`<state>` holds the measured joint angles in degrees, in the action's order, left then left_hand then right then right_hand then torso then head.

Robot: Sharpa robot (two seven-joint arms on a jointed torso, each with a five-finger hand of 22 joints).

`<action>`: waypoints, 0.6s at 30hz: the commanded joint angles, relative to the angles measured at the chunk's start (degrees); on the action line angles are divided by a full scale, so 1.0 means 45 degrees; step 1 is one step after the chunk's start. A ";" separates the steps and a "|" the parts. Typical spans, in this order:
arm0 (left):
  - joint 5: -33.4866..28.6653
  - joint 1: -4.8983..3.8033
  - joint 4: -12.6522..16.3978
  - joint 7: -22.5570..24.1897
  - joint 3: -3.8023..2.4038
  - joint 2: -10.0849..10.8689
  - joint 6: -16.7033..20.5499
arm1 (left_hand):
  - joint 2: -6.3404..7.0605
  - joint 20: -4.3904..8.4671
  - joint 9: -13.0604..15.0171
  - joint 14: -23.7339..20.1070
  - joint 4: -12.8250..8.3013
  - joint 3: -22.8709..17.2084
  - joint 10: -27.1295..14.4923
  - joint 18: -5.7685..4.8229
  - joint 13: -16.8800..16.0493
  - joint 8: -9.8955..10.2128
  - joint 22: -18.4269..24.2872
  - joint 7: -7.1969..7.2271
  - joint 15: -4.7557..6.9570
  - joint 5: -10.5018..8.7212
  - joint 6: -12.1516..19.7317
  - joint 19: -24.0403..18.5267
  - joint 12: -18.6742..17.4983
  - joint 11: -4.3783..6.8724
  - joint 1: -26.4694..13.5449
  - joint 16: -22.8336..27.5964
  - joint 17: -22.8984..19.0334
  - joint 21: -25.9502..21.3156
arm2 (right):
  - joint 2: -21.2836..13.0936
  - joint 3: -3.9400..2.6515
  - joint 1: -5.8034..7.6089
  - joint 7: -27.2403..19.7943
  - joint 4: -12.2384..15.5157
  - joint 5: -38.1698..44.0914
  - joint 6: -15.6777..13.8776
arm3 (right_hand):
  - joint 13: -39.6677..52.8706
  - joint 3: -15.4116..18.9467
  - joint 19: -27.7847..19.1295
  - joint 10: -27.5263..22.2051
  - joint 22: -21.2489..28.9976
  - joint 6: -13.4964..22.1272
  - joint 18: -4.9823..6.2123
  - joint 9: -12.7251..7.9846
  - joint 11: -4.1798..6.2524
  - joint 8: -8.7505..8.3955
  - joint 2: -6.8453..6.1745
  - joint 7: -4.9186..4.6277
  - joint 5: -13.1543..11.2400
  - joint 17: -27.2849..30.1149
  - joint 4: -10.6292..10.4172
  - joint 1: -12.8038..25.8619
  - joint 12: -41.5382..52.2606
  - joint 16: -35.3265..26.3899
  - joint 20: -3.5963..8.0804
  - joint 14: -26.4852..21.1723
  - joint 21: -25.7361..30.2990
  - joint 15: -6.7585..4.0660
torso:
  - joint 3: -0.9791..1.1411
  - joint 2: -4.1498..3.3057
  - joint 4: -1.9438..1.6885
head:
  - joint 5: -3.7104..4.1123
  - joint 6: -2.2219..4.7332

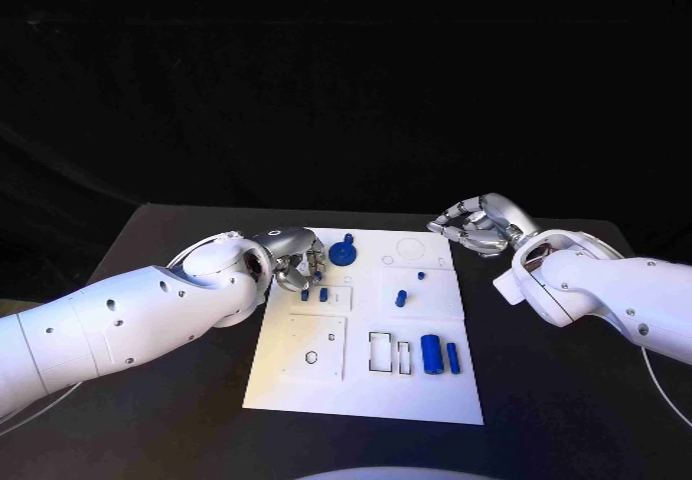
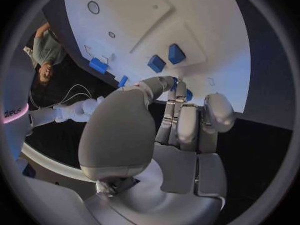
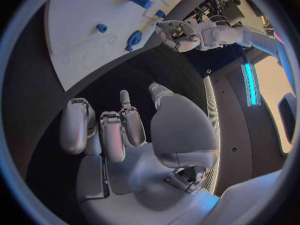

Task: Assemble the parts on the task board

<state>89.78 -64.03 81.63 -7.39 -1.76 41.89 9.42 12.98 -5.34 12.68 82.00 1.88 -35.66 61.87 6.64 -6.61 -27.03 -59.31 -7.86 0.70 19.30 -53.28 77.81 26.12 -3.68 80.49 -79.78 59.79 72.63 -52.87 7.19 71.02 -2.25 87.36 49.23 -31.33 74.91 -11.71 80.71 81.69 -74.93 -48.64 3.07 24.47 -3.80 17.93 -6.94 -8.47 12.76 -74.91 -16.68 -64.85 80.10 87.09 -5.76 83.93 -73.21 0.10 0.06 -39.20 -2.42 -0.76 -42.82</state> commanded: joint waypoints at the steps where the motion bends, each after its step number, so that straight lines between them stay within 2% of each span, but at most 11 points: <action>1: -0.0057 0.0035 0.0013 -0.0079 -0.0071 -0.0004 0.0257 | -0.0034 0.0018 0.0017 0.0112 -0.0030 0.0017 0.0108 -0.0119 0.0011 0.0063 -0.0011 0.0016 -0.0017 -0.0016 -0.0079 0.0105 -0.0075 -0.0020 -0.0127 -0.0079 0.0011 0.0058 | 0.0003 0.0000 -0.0018 -0.0093 0.0001 0.0055 0.0057 | 0.1016 0.0060 -0.0091 -0.0044 -0.0444 0.0057 0.0262 0.0020 0.0012 0.0073 0.0095 0.0009 0.0084 -0.1365 0.0002 0.0003 -0.0028 -0.0077 0.0023 0.0906 0.0074 -0.0107 | 0.0009 -0.0006 0.0018 | 0.0006 -0.0013; 5: -0.0038 0.0059 -0.0070 -0.0133 -0.0122 -0.0011 0.0281 | -0.0032 0.0020 0.0019 0.0121 -0.0036 0.0020 0.0126 -0.0120 0.0013 0.0071 -0.0019 0.0018 -0.0013 -0.0014 -0.0093 0.0110 -0.0091 -0.0018 -0.0129 -0.0088 0.0030 0.0064 | -0.0004 0.0000 -0.0022 -0.0086 0.0006 0.0057 0.0053 | 0.1016 0.0060 -0.0091 -0.0044 -0.0444 0.0057 0.0262 0.0020 0.0012 0.0073 0.0095 0.0009 0.0084 -0.1365 0.0002 0.0003 -0.0028 -0.0077 0.0023 0.0906 0.0074 -0.0107 | 0.0025 -0.0002 0.0020 | 0.0002 -0.0022; 12: 0.0019 0.0072 -0.0368 -0.0222 -0.0187 -0.0086 0.0340 | -0.0028 0.0021 0.0020 0.0122 -0.0038 0.0023 0.0134 -0.0119 0.0014 0.0076 -0.0018 0.0018 -0.0012 -0.0014 -0.0099 0.0111 -0.0100 -0.0017 -0.0133 -0.0086 0.0023 0.0064 | -0.0005 0.0000 -0.0025 -0.0080 0.0003 0.0059 0.0054 | 0.1016 0.0060 -0.0091 -0.0044 -0.0444 0.0057 0.0262 0.0020 0.0012 0.0073 0.0095 0.0009 0.0084 -0.1365 0.0002 0.0003 -0.0028 -0.0077 0.0023 0.0906 0.0074 -0.0107 | 0.0017 -0.0004 0.0003 | 0.0010 -0.0041; 18: 0.0028 0.0069 -0.0593 -0.0255 -0.0209 -0.0233 0.0236 | -0.0023 0.0023 0.0021 0.0129 -0.0043 0.0026 0.0143 -0.0121 0.0016 0.0082 -0.0029 0.0018 -0.0011 -0.0013 -0.0104 0.0116 -0.0110 -0.0016 -0.0135 -0.0093 0.0042 0.0071 | 0.0015 0.0000 -0.0025 -0.0079 -0.0007 0.0060 0.0058 | 0.1016 0.0060 -0.0091 -0.0044 -0.0444 0.0057 0.0262 0.0020 0.0012 0.0073 0.0095 0.0009 0.0084 -0.1365 0.0002 0.0003 -0.0028 -0.0077 0.0023 0.0906 0.0074 -0.0107 | 0.0028 0.0019 -0.0006 | -0.0025 -0.0068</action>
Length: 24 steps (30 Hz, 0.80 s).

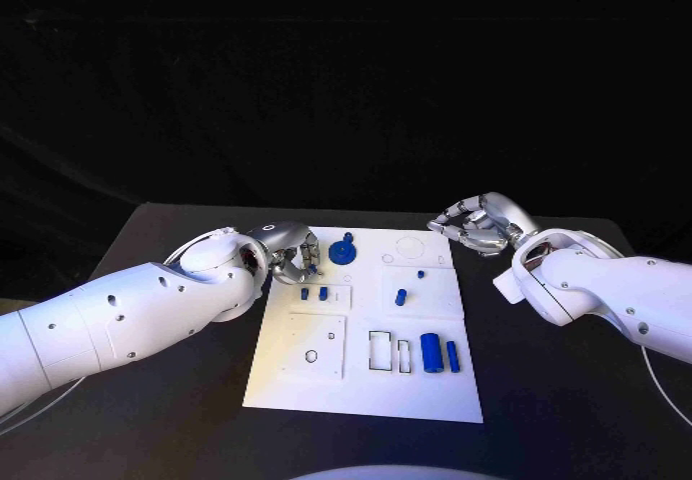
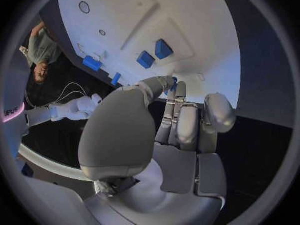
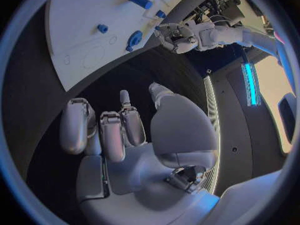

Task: Assemble the parts on the task board

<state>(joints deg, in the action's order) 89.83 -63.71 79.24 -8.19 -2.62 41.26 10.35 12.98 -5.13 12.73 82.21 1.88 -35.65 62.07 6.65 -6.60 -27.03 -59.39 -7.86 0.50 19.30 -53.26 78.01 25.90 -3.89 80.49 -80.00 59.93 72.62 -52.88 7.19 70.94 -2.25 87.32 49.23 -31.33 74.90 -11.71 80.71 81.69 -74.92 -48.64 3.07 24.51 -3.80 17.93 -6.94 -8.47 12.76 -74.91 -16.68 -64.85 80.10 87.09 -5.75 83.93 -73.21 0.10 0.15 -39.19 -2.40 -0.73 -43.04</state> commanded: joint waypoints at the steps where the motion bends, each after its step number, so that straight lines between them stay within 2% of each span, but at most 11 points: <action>1: 0.0015 -0.0002 -0.0107 -0.0081 -0.0019 -0.0130 -0.0009 | -0.0024 -0.0023 0.0011 0.0084 -0.0043 0.0025 0.0099 -0.0122 0.0015 0.0081 -0.0011 0.0018 0.0035 -0.0013 -0.0107 0.0071 -0.0062 0.0031 -0.0135 -0.0045 0.0011 0.0072 | 0.0023 0.0000 -0.0008 -0.0080 0.0000 0.0060 0.0059 | 0.1017 0.0060 -0.0090 -0.0044 -0.0447 0.0057 0.0262 0.0012 0.0012 0.0073 0.0095 0.0009 0.0084 -0.1366 0.0003 0.0003 -0.0028 -0.0077 0.0022 0.0906 0.0074 -0.0107 | 0.0006 0.0016 -0.0007 | -0.0041 -0.0014; 7: -0.0035 -0.0005 -0.0351 -0.0086 -0.0023 -0.0331 -0.0191 | -0.0008 -0.0019 0.0010 0.0072 -0.0039 0.0045 0.0116 -0.0116 0.0024 0.0113 0.0017 0.0016 0.0034 -0.0017 -0.0116 0.0062 -0.0114 0.0027 -0.0170 -0.0024 -0.0058 0.0058 | 0.0038 0.0000 -0.0008 -0.0080 -0.0001 0.0060 0.0061 | 0.1017 0.0060 -0.0090 -0.0044 -0.0447 0.0057 0.0262 0.0012 0.0012 0.0073 0.0095 0.0009 0.0084 -0.1366 0.0003 0.0003 -0.0028 -0.0077 0.0022 0.0906 0.0074 -0.0107 | -0.0013 0.0009 -0.0006 | -0.0046 -0.0007; 24: -0.0188 -0.0005 -0.0432 -0.0037 -0.0022 -0.0542 -0.0491 | 0.0004 -0.0017 0.0009 0.0064 -0.0024 0.0073 0.0132 -0.0115 0.0034 0.0155 0.0028 0.0012 0.0030 -0.0029 -0.0119 0.0057 -0.0175 0.0023 -0.0219 -0.0013 -0.0094 0.0051 | 0.0043 0.0000 -0.0008 -0.0076 -0.0001 0.0061 0.0060 | 0.1017 0.0060 -0.0090 -0.0044 -0.0447 0.0057 0.0262 0.0012 0.0012 0.0073 0.0095 0.0009 0.0084 -0.1366 0.0003 0.0003 -0.0028 -0.0077 0.0022 0.0906 0.0074 -0.0107 | -0.0010 0.0006 -0.0014 | -0.0038 -0.0022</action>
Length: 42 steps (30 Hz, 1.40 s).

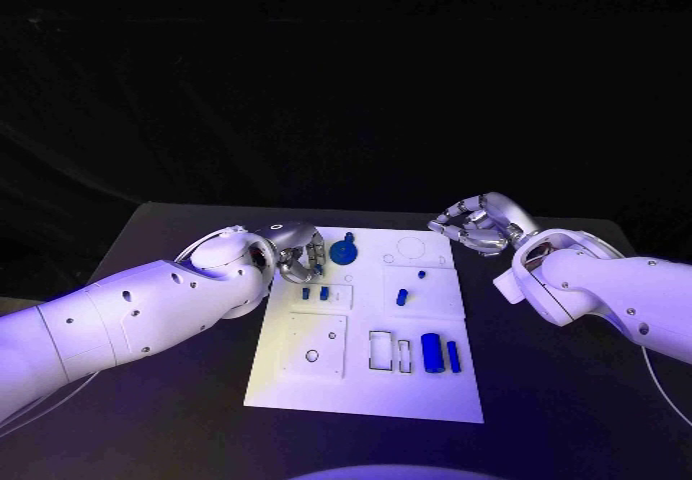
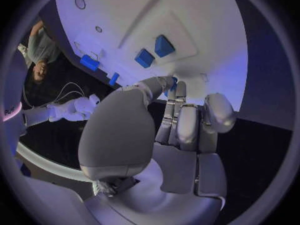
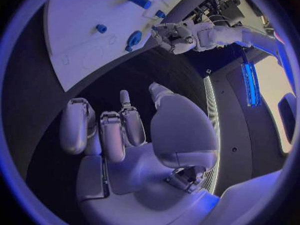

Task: Assemble the parts on the task board

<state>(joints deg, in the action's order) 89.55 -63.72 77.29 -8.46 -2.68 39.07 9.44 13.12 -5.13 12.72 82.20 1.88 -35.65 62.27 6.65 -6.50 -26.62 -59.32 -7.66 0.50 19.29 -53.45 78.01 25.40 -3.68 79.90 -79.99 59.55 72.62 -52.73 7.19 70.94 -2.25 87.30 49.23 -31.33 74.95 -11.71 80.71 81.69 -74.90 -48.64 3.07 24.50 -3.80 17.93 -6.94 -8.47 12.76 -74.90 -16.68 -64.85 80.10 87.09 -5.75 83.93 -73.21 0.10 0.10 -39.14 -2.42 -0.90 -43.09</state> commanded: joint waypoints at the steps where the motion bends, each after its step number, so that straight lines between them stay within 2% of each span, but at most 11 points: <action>1: -0.0130 -0.0004 -0.0001 0.0024 -0.0009 -0.0065 -0.0304 | -0.0026 -0.0017 0.0010 0.0064 -0.0024 0.0072 0.0087 -0.0116 0.0011 0.0065 0.0011 -0.0032 0.0030 -0.0028 -0.0076 0.0057 -0.0064 -0.0023 -0.0087 -0.0014 -0.0009 0.0052 | 0.0011 0.0000 -0.0007 -0.0076 0.0005 0.0061 0.0059 | 0.1007 0.0060 -0.0091 -0.0044 -0.0450 0.0057 0.0262 0.0014 0.0012 0.0073 0.0095 0.0009 0.0084 -0.1367 0.0003 0.0003 -0.0028 -0.0077 0.0022 0.0906 0.0074 -0.0107 | 0.0002 -0.0007 -0.0009 | 0.0000 -0.0011; 6: -0.0150 -0.0004 -0.0043 0.0004 -0.0005 -0.0115 -0.0413 | -0.0020 -0.0018 0.0011 0.0055 -0.0013 0.0094 0.0101 -0.0115 0.0016 0.0087 0.0023 -0.0030 0.0028 -0.0047 -0.0084 0.0051 -0.0099 -0.0024 -0.0119 -0.0001 -0.0046 0.0045 | 0.0011 0.0000 -0.0007 -0.0074 0.0004 0.0065 0.0059 | 0.1007 0.0060 -0.0091 -0.0044 -0.0450 0.0057 0.0262 0.0014 0.0012 0.0073 0.0095 0.0009 0.0084 -0.1367 0.0003 0.0003 -0.0028 -0.0077 0.0022 0.0906 0.0074 -0.0107 | -0.0009 -0.0012 0.0002 | 0.0003 -0.0014; 27: -0.0155 -0.0005 -0.0157 -0.0231 0.0008 -0.0208 -0.0958 | -0.0022 -0.0017 0.0013 0.0013 -0.0006 0.0117 0.0118 -0.0102 0.0022 0.0119 0.0088 -0.0024 0.0027 -0.0083 -0.0092 0.0021 -0.0150 -0.0020 -0.0145 0.0051 -0.0199 0.0006 | 0.0007 0.0000 -0.0008 -0.0077 -0.0001 0.0068 0.0061 | 0.1007 0.0060 -0.0091 -0.0044 -0.0450 0.0057 0.0262 0.0014 0.0012 0.0073 0.0095 0.0009 0.0084 -0.1367 0.0003 0.0003 -0.0028 -0.0077 0.0022 0.0906 0.0074 -0.0107 | 0.0003 -0.0008 -0.0004 | 0.0028 -0.0080; 42: -0.0157 -0.0005 -0.0132 -0.0112 0.0012 -0.0207 -0.0835 | -0.0073 -0.0015 0.0030 -0.0018 -0.0019 0.0131 0.0196 -0.0105 0.0018 0.0138 0.0073 0.0003 0.0043 -0.0128 -0.0160 0.0019 -0.0199 0.0006 -0.0135 0.0090 -0.0302 0.0009 | 0.0022 0.0000 -0.0013 -0.0082 -0.0020 0.0068 0.0056 | 0.1007 0.0060 -0.0091 -0.0044 -0.0450 0.0057 0.0262 0.0014 0.0012 0.0073 0.0095 0.0009 0.0084 -0.1367 0.0003 0.0003 -0.0028 -0.0077 0.0022 0.0906 0.0074 -0.0107 | -0.0005 -0.0006 -0.0004 | 0.0027 -0.0096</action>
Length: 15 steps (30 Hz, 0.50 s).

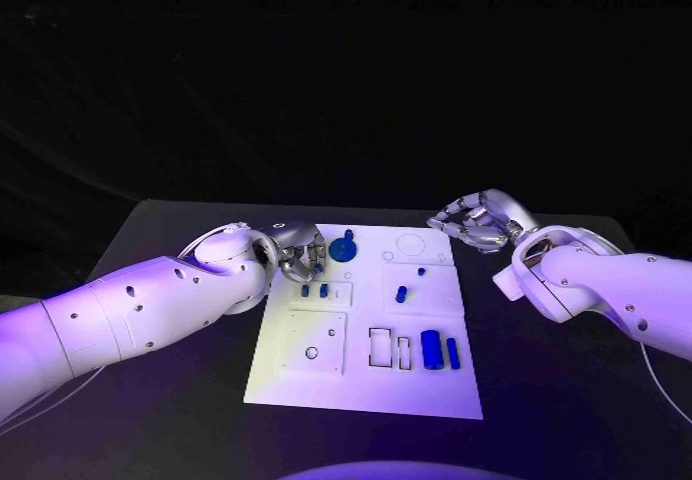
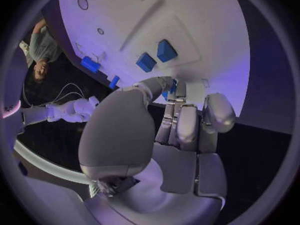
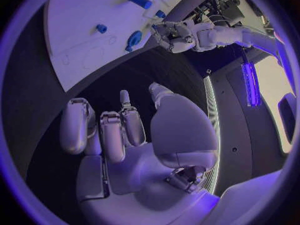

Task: Assemble the parts on the task board

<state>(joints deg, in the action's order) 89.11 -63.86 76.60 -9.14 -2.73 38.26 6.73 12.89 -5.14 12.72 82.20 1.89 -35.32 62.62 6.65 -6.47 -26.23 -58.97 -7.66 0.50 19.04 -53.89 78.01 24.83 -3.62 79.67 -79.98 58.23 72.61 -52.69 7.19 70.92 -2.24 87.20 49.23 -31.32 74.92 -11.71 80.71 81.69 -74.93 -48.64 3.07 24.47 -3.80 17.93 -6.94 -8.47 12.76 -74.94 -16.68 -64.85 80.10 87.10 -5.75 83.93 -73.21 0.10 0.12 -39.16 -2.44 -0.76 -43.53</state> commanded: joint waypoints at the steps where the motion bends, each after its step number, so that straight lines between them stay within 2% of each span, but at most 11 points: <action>1: -0.0060 0.0026 0.0023 0.0055 0.0023 -0.0028 -0.0205 | -0.0029 -0.0009 0.0036 -0.0015 -0.0030 0.0068 0.0151 -0.0107 0.0007 0.0055 -0.0020 0.0012 0.0050 -0.0081 -0.0090 0.0026 -0.0081 0.0001 -0.0081 0.0087 -0.0010 0.0019 | 0.0012 0.0000 -0.0009 -0.0084 0.0001 0.0067 0.0056 | 0.1013 0.0060 -0.0091 -0.0044 -0.0444 0.0057 0.0262 0.0021 0.0012 0.0073 0.0095 0.0009 0.0084 -0.1359 0.0002 0.0003 -0.0028 -0.0077 0.0022 0.0906 0.0074 -0.0107 | -0.0009 0.0001 0.0001 | -0.0004 0.0005; 15: -0.0067 0.0028 0.0007 0.0175 0.0023 -0.0055 0.0159 | -0.0044 0.0005 0.0058 -0.0013 -0.0050 0.0103 0.0241 -0.0107 -0.0010 0.0061 -0.0029 0.0037 0.0072 -0.0096 -0.0168 0.0028 -0.0105 0.0028 -0.0080 0.0094 -0.0040 0.0024 | 0.0018 0.0000 -0.0017 -0.0087 -0.0008 0.0067 0.0048 | 0.1013 0.0060 -0.0091 -0.0044 -0.0444 0.0057 0.0262 0.0021 0.0012 0.0073 0.0095 0.0009 0.0084 -0.1359 0.0002 0.0003 -0.0028 -0.0077 0.0022 0.0906 0.0074 -0.0107 | -0.0009 0.0009 0.0004 | 0.0000 0.0048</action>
<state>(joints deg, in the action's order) 89.08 -63.80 76.59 -8.94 -2.67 38.20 7.02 12.90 -5.13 12.91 82.20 1.73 -35.16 63.22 6.66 -6.47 -26.04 -59.05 -7.37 0.50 18.81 -54.21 78.01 24.57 -3.39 79.67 -79.77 58.07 72.61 -52.66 7.19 70.89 -2.25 87.16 49.23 -31.33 74.92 -11.71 80.71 81.69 -74.92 -48.64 3.07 24.51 -3.80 17.93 -6.94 -8.47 12.76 -74.93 -16.68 -64.85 80.10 87.10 -5.75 83.93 -73.21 0.10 0.07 -39.12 -2.42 -0.77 -43.37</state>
